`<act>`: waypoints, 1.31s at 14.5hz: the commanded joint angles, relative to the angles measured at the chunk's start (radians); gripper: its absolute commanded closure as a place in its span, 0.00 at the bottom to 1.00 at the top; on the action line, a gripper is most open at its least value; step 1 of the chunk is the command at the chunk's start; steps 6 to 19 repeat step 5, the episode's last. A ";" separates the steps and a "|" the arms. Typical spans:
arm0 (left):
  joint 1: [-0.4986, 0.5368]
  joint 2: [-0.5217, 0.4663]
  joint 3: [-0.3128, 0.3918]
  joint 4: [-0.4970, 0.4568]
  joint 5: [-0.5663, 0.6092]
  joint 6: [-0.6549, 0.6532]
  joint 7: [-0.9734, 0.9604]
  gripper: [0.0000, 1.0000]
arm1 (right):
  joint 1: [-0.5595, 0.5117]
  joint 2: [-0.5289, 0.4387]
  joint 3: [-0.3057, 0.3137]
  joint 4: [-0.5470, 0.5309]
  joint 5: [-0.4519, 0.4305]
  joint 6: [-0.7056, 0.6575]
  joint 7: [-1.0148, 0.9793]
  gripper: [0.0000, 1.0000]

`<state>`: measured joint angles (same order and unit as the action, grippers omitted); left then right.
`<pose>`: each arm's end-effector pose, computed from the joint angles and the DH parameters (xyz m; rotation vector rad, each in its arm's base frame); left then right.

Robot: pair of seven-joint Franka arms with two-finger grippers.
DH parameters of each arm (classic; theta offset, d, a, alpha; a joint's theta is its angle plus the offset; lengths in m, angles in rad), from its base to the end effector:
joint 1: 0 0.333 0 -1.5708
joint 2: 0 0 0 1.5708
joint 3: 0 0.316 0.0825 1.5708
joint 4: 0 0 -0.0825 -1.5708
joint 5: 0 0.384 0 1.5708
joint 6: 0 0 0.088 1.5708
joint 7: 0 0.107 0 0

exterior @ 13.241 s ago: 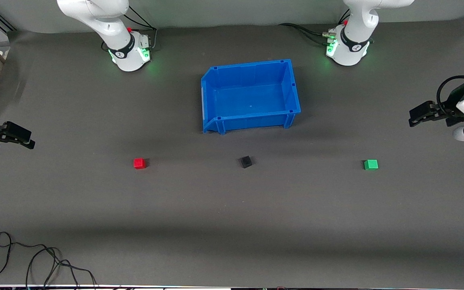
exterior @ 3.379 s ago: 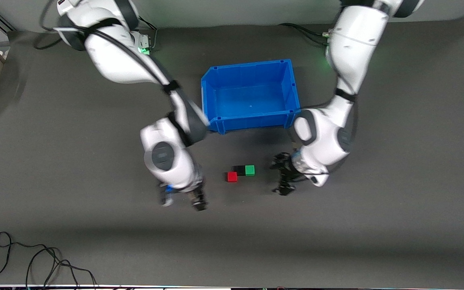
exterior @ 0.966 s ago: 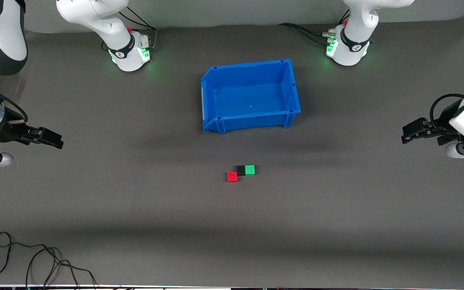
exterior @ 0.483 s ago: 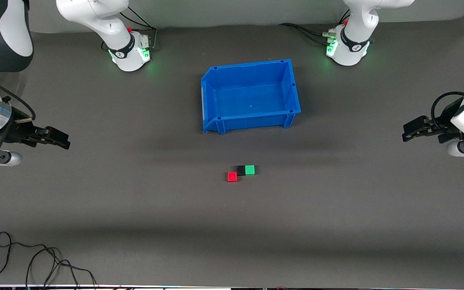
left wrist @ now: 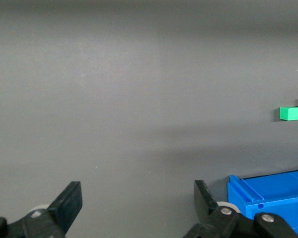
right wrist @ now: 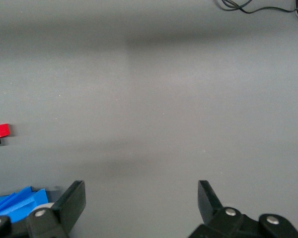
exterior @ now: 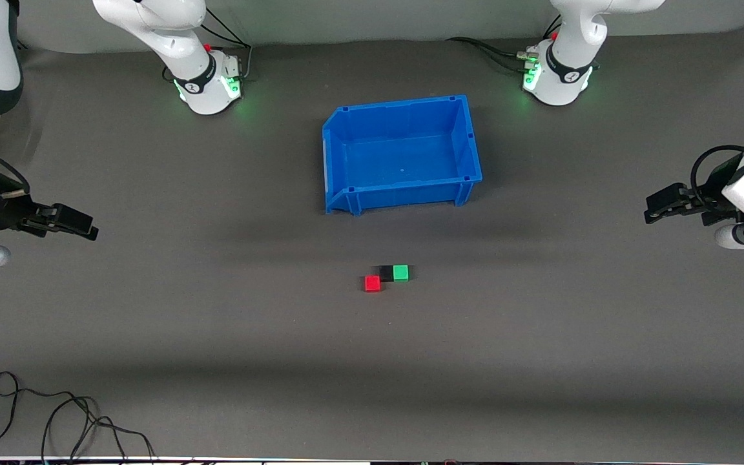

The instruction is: Attach green and red cubes to black cube

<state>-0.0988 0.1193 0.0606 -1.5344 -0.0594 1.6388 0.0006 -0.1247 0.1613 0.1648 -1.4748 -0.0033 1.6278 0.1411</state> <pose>0.5946 -0.0307 0.5793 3.0893 -0.0536 -0.0242 0.6071 0.0162 0.5824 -3.1150 0.1603 0.0128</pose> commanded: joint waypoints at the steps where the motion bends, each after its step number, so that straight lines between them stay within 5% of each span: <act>1: -0.005 -0.004 0.002 0.022 0.036 -0.036 -0.002 0.00 | 0.016 -0.002 0.007 0.010 -0.041 0.000 -0.011 0.00; 5: -0.005 -0.012 0.001 0.026 0.072 -0.082 0.004 0.00 | 0.080 -0.003 -0.053 0.011 -0.067 -0.006 0.024 0.01; 19: -0.005 -0.012 0.001 0.026 0.072 -0.082 0.004 0.00 | 0.080 -0.003 -0.053 0.011 -0.067 -0.006 0.024 0.01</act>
